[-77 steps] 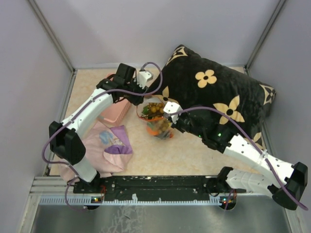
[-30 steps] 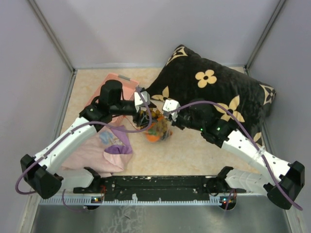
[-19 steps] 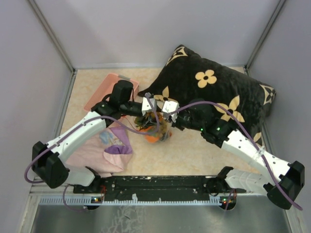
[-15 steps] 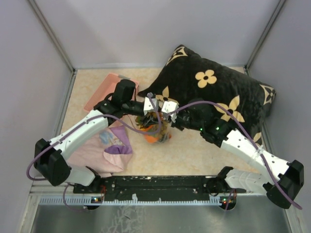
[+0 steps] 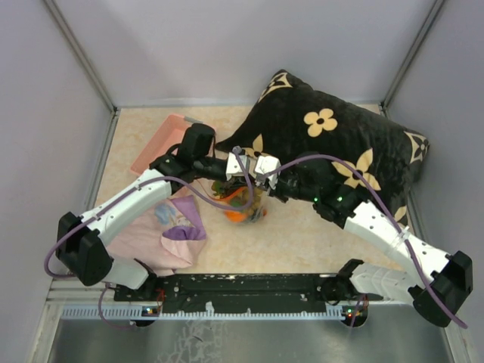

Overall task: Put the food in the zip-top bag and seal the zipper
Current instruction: Zip the zipper food storage bag at the center of the board.

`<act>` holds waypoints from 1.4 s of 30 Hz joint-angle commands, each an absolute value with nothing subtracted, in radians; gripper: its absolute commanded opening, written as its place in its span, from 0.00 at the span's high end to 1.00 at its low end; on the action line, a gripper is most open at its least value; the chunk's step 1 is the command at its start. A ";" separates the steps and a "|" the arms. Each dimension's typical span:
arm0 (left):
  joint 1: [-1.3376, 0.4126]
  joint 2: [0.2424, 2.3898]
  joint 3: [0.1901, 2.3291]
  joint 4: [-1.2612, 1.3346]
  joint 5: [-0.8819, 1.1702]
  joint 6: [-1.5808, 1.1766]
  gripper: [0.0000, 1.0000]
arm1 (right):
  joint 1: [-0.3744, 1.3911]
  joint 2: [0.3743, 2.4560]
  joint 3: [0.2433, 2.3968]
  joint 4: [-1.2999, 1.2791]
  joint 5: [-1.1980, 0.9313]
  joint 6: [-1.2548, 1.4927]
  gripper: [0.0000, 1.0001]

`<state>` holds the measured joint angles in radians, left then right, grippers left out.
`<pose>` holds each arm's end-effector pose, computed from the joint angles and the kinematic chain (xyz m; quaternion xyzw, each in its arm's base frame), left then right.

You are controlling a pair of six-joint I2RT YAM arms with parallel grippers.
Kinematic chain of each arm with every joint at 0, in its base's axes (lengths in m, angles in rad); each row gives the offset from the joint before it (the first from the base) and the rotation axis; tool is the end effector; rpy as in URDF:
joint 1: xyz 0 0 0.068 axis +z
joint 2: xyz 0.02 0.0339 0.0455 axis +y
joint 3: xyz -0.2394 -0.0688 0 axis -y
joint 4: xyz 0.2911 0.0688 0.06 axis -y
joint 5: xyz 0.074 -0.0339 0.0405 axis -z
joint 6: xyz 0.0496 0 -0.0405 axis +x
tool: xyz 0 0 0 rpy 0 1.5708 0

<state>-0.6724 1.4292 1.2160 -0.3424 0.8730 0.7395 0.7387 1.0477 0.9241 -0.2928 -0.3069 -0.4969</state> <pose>0.2684 -0.2623 0.2917 0.6702 0.4694 -0.3545 0.4526 0.2173 0.2182 0.2955 -0.5477 0.6268 0.1922 0.5199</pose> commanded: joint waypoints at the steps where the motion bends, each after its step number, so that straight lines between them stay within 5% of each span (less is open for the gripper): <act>1: -0.678 1.448 1.254 -0.395 0.913 0.772 0.98 | 0.720 0.999 0.928 -0.206 -0.350 -0.499 1.00; 7: -0.679 1.436 1.253 -0.372 0.933 0.760 1.00 | 0.714 0.980 0.887 -0.196 -0.354 -0.507 0.74; 17: -0.680 1.421 1.238 -0.336 0.935 0.725 1.00 | 0.688 0.959 0.796 -0.135 -0.379 -0.495 0.69; 27: -0.681 1.411 1.233 -0.341 0.932 0.720 1.00 | 0.680 0.962 0.782 -0.070 -0.429 -0.469 0.77; 32: -0.684 1.408 1.233 -0.340 0.931 0.712 1.00 | 0.671 0.975 0.794 -0.082 -0.431 -0.473 1.00; 42: -0.691 1.398 1.237 -0.310 0.952 0.686 0.52 | 0.660 0.957 0.828 -0.139 -0.478 -0.475 1.00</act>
